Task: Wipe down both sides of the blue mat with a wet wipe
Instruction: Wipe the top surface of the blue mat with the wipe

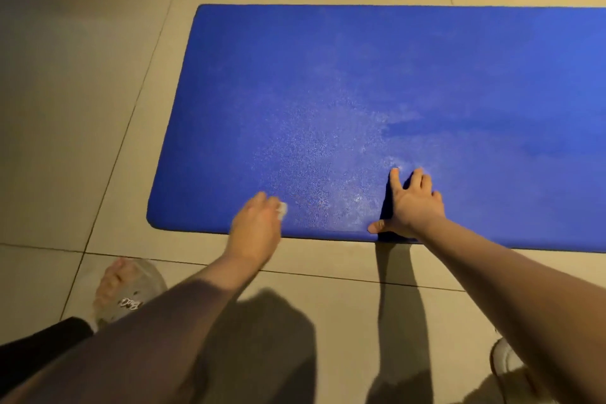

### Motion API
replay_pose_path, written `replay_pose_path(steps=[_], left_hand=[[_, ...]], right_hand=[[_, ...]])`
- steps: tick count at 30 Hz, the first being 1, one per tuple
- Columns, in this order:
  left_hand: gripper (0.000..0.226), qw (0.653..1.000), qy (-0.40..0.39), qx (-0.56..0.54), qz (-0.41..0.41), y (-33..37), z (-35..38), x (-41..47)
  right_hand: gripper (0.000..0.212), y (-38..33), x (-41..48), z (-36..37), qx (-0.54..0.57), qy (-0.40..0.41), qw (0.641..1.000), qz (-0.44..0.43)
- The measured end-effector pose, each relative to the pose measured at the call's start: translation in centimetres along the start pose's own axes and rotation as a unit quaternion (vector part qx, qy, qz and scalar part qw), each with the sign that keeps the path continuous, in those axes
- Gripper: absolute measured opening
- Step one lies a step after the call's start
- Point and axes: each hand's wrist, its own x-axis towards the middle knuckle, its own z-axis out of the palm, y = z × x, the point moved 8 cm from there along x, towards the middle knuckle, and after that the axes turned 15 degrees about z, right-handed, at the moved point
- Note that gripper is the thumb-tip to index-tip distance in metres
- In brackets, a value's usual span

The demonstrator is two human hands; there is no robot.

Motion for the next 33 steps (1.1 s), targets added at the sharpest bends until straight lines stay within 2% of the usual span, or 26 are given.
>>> replay_pose_path(steps=[3, 5, 12, 15, 17, 18, 20, 23, 26, 28, 33], left_hand=[[0.016, 0.983, 0.052, 0.015, -0.175, -6.2, -2.7, -3.4], [0.017, 0.969, 0.079, -0.003, -0.232, -6.1, -2.6, -4.2], [0.013, 0.981, 0.059, -0.113, -0.149, 8.3, 4.0, -1.1], [0.012, 0.991, 0.018, -0.09, -0.099, 8.8, 4.0, -0.8], [0.014, 0.988, 0.032, -0.061, -0.137, 5.2, 2.5, -1.8], [0.013, 0.98, 0.064, -0.048, -0.184, 2.6, 1.4, -2.8], [0.011, 0.945, 0.126, -0.036, -0.3, -2.2, -0.6, -5.3], [0.011, 0.911, 0.159, -0.051, -0.377, -2.9, -0.6, -6.4], [0.004, 0.897, 0.183, -0.111, -0.386, 0.7, 1.7, -5.8], [0.006, 0.897, 0.168, -0.147, -0.381, 3.2, 3.6, -5.4], [0.006, 0.931, 0.115, -0.155, -0.309, 5.5, 4.8, -4.2]], right_hand=[[0.148, -0.2, -0.2, -0.2, -0.012, -0.007, 1.0, -0.004], [0.148, -0.4, -0.3, -0.4, -0.013, -0.004, 1.0, -0.009], [0.148, -0.2, -0.3, -0.3, -0.024, 0.001, 1.0, -0.015], [0.147, -0.2, -0.2, -0.1, -0.029, -0.004, 0.999, -0.024], [0.147, -0.2, -0.1, -0.1, -0.031, -0.005, 0.999, -0.026], [0.148, -0.2, -0.1, -0.1, -0.033, -0.005, 0.999, -0.026], [0.147, -0.2, 0.0, -0.1, -0.035, -0.005, 0.999, -0.026], [0.147, -0.2, 0.0, -0.1, -0.033, -0.007, 0.999, -0.024], [0.148, -0.3, 0.0, -0.1, -0.033, -0.004, 0.999, -0.026], [0.148, -0.3, 0.0, -0.1, -0.039, -0.007, 0.999, -0.025], [0.148, -0.4, 0.1, -0.1, -0.059, -0.008, 0.998, -0.038]])
